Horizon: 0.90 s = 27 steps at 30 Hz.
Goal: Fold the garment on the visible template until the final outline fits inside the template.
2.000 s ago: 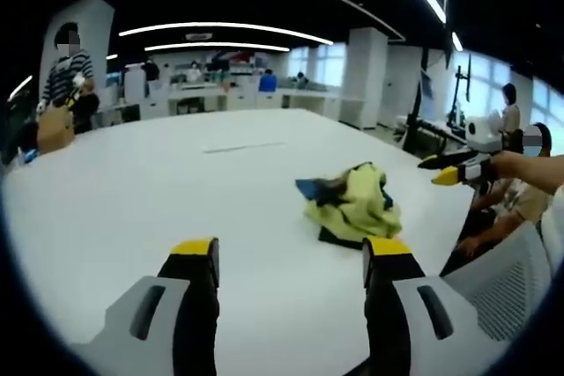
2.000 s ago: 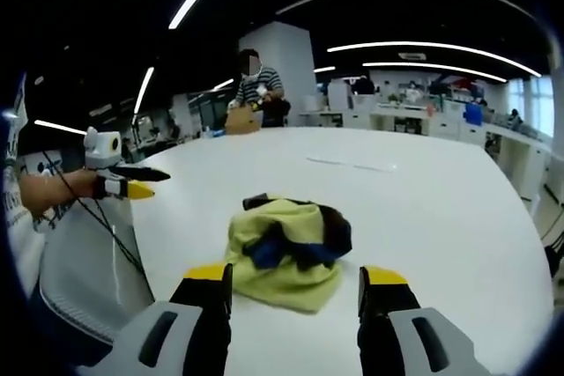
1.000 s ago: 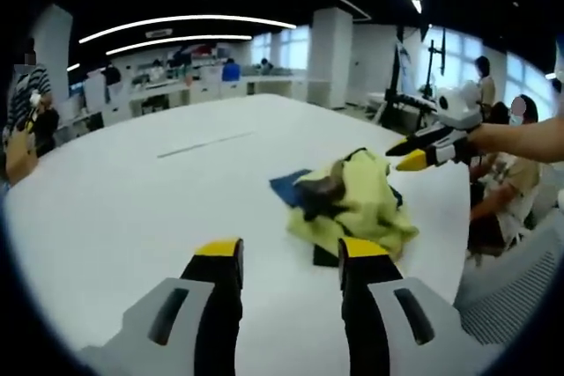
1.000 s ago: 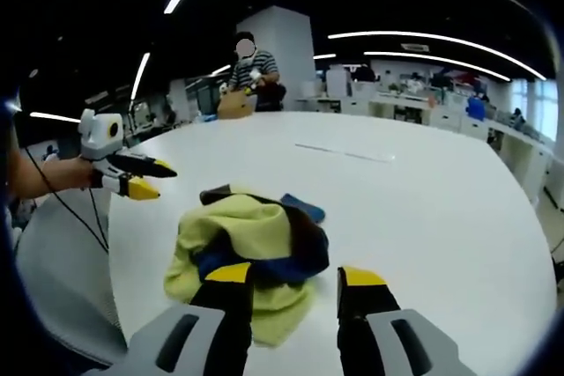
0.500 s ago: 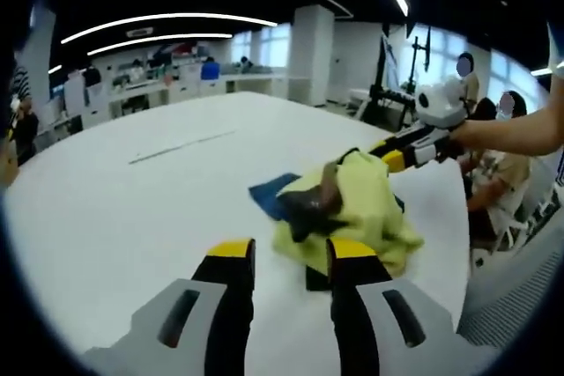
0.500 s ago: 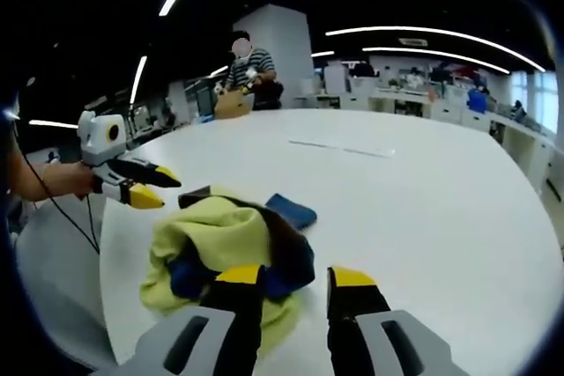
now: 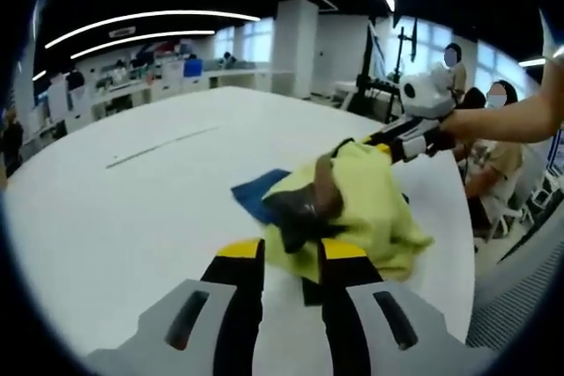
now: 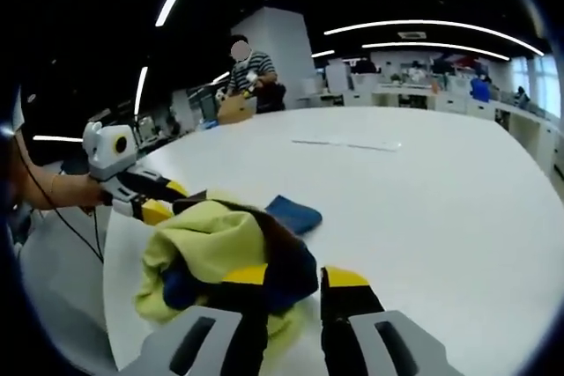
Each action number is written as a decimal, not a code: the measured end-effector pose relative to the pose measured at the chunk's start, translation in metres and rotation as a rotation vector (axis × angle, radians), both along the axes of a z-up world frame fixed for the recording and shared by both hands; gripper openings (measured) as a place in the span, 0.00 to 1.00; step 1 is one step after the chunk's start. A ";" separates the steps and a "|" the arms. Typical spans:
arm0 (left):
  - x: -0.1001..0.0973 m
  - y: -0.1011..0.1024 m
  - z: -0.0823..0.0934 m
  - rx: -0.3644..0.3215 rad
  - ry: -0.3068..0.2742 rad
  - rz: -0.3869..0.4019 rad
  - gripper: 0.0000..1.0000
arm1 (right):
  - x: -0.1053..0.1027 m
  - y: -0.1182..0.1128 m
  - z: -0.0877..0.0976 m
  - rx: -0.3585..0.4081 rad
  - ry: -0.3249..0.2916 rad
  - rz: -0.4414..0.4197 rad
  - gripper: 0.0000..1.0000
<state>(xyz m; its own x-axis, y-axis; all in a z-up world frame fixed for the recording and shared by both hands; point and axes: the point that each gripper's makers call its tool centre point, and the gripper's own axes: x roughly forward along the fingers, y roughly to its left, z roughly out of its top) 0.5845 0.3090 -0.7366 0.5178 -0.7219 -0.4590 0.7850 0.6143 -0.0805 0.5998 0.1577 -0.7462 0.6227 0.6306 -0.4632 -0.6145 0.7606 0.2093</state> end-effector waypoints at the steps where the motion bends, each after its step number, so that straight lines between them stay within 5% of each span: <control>1: 0.001 -0.001 -0.001 -0.004 0.007 -0.003 0.21 | 0.000 0.000 0.000 0.003 0.002 -0.001 0.15; 11: 0.002 -0.007 -0.006 -0.017 0.029 -0.030 0.02 | 0.003 -0.004 -0.002 0.034 0.009 -0.031 0.00; 27: 0.005 -0.006 0.017 -0.045 -0.023 0.012 0.00 | 0.007 -0.011 0.013 0.021 -0.047 -0.063 0.00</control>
<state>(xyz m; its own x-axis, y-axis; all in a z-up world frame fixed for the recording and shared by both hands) 0.5896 0.3033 -0.7195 0.5363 -0.7353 -0.4144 0.7797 0.6196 -0.0902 0.6069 0.1466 -0.7328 0.6824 0.5986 -0.4195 -0.5749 0.7939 0.1977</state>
